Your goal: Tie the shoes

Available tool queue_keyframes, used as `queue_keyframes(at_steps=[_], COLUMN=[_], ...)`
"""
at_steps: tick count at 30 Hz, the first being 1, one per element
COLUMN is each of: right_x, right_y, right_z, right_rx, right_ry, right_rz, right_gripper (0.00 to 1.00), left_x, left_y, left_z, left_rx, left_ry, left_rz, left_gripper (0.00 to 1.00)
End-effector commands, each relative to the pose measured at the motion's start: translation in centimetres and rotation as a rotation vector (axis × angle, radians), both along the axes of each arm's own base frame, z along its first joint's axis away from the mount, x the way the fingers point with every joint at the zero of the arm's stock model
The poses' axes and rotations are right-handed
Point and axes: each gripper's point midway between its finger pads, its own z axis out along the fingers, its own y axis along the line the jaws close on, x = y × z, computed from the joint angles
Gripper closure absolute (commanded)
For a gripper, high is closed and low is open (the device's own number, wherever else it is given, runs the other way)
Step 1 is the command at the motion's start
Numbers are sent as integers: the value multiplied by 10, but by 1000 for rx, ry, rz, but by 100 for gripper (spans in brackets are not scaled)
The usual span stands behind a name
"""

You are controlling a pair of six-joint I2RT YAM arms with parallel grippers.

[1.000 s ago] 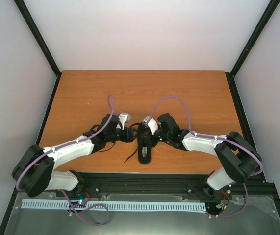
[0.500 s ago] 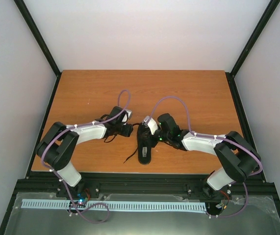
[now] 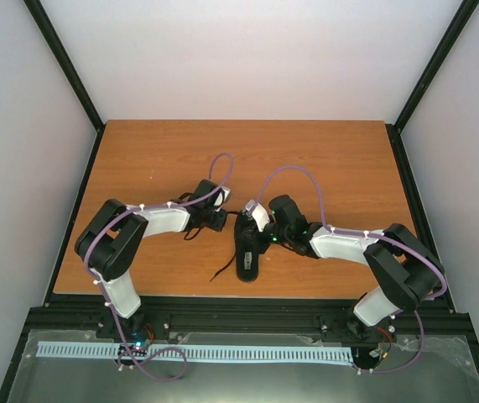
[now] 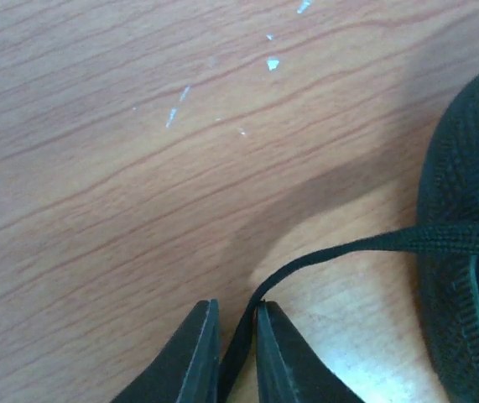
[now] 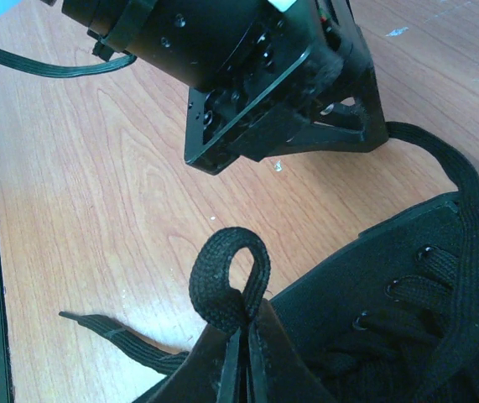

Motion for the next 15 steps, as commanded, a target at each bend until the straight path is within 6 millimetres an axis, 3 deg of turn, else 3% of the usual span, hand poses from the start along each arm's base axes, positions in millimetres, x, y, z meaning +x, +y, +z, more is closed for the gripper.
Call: queue_keyframes(at_steps=[1, 3, 9, 12, 15], right_x=[3, 4, 5, 5, 8], right_y=[7, 7, 7, 8, 9], right_z=[6, 5, 7, 6, 8], right_rx=[24, 22, 29, 35, 44], right_ry=[-18, -16, -16, -8, 1], right_rz=[9, 6, -2, -2, -22], right_gripper=[97, 97, 97, 97, 97], left_x=[-5, -4, -9, -29, -58], left_y=[11, 16, 32, 25, 19], left_z=[-16, -13, 26, 45, 50], left_rx=[63, 72, -1, -137, -174], left_ry=[35, 19, -73, -52, 36], left_rz=[24, 51, 169, 180, 158], left_gripper=[90, 98, 99, 99, 99])
